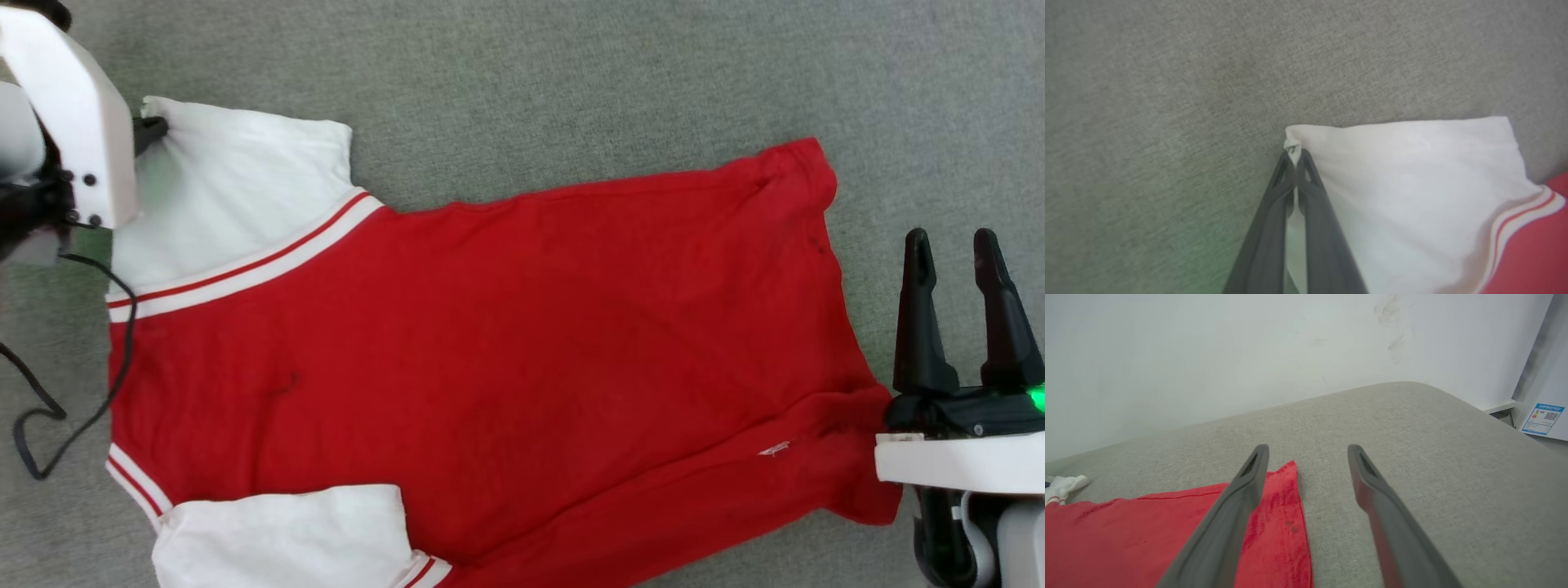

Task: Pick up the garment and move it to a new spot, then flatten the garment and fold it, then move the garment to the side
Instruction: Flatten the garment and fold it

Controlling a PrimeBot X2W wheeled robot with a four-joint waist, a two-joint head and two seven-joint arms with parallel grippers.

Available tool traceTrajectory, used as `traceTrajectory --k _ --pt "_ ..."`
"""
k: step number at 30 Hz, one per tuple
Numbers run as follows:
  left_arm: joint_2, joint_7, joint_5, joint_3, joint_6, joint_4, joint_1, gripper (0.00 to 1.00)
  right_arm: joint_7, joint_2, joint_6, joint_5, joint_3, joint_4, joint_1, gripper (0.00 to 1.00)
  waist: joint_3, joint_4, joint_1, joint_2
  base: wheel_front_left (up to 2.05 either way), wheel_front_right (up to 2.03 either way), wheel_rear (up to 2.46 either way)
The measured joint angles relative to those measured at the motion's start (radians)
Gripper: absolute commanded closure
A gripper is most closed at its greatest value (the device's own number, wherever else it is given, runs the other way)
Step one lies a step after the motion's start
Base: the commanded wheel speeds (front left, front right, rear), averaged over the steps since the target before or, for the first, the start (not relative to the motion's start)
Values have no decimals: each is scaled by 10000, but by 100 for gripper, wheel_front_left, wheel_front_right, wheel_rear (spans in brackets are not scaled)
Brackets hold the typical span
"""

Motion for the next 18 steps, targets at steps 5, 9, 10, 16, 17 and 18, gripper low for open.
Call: traceTrajectory --k 5,9,10,16,17,18 --pt "-221 -1283 351 -311 -362 -96 389 100 679 4 0 -698 -445 81 0 0 -473 219 0 0 0 0 0" --pt "-495 -2171 228 -474 -495 -627 733 100 2044 -219 0 -1177 -631 -211 17 0 -956 549 0 0 0 0 0" --pt "-472 -2366 251 -506 -522 -792 833 100 2545 -347 0 -1147 -685 -276 16 0 -1080 648 0 0 0 0 0" --pt "-334 -3204 176 -765 -587 -2069 1559 100 6303 -1781 0 -1158 -598 -654 -70 0 -1704 1371 0 0 0 0 0" --pt "-336 -3229 12 -790 -598 -2295 1762 100 6934 -2048 0 -1076 -504 -713 -171 0 -1802 1491 -1 0 0 0 0" --pt "-316 -3231 -113 -809 -598 -2512 1949 100 7530 -2243 2 -903 -420 -775 -314 0 -1889 1607 -1 0 0 0 0"
